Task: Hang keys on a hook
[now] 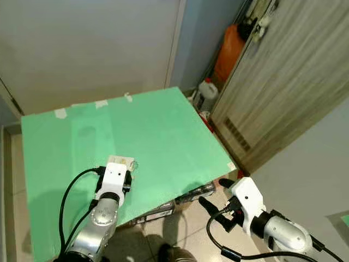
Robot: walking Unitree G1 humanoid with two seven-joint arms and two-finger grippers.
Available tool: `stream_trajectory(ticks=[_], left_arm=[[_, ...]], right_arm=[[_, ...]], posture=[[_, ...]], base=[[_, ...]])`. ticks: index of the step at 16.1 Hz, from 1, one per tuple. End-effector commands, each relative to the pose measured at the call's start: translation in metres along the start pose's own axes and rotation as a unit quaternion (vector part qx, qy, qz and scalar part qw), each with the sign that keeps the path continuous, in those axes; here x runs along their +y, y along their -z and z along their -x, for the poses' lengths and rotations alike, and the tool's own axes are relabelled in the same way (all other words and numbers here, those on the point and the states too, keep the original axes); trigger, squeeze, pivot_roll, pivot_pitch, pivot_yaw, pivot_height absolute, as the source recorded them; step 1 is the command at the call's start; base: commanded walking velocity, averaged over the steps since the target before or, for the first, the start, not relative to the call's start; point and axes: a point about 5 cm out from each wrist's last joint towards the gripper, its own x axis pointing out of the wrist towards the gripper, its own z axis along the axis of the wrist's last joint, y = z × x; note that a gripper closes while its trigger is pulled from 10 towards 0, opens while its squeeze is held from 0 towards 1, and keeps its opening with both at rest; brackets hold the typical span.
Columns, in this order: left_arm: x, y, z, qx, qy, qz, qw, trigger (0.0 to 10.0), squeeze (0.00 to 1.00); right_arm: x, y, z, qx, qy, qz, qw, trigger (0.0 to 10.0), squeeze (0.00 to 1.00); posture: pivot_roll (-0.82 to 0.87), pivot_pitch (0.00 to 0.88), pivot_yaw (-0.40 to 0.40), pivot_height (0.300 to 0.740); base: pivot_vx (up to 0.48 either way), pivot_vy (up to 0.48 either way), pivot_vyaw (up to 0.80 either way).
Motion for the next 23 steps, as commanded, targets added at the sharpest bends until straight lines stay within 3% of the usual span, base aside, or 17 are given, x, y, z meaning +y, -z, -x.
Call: stream_trajectory(ticks=[1,14,19,20,21,22,23], left_arm=[[-0.013,0.000,0.005,0.002,0.010,0.008,1.000,10.0,0.00],[-0.005,0.007,-0.011,0.035,-0.003,0.009,0.999,10.0,0.00],[-0.006,0.015,-0.019,0.093,0.028,0.042,0.994,10.0,0.00],[-0.008,0.018,-0.019,0.116,0.041,0.058,0.991,8.5,0.00],[-0.007,0.022,-0.020,0.127,0.045,0.058,0.989,3.6,0.00],[-0.008,0.021,-0.021,0.130,0.052,0.058,0.988,0.9,0.00],[-0.007,0.021,-0.021,0.129,0.052,0.055,0.989,0.0,0.00]], right_arm=[[-0.002,0.002,0.005,0.008,0.006,-0.002,1.000,10.0,0.00],[0.013,-0.007,0.011,0.009,0.005,-0.019,1.000,10.0,0.00],[0.015,-0.008,0.009,0.010,0.009,-0.026,1.000,10.0,0.00],[0.015,-0.007,0.008,0.011,0.009,-0.026,1.000,10.0,0.00],[0.015,-0.007,0.008,0.012,0.009,-0.028,0.999,10.0,0.00],[0.015,-0.007,0.008,0.012,0.009,-0.028,0.999,10.0,0.00],[0.015,-0.007,0.007,0.012,0.010,-0.028,0.999,10.0,0.00]], posture=[[-0.19,0.149,-0.167,0.740],[-0.22,0.166,-0.168,0.740],[-0.22,0.164,-0.162,0.740],[-0.22,0.166,-0.162,0.740],[-0.22,0.164,-0.162,0.740],[-0.22,0.165,-0.162,0.740],[-0.22,0.165,-0.159,0.740]], base=[[0.000,0.000,0.00],[0.000,0.000,0.00],[0.000,0.000,0.00],[0.000,0.000,0.00],[0.000,0.000,0.00],[0.000,0.000,0.00],[0.000,0.000,0.00]])
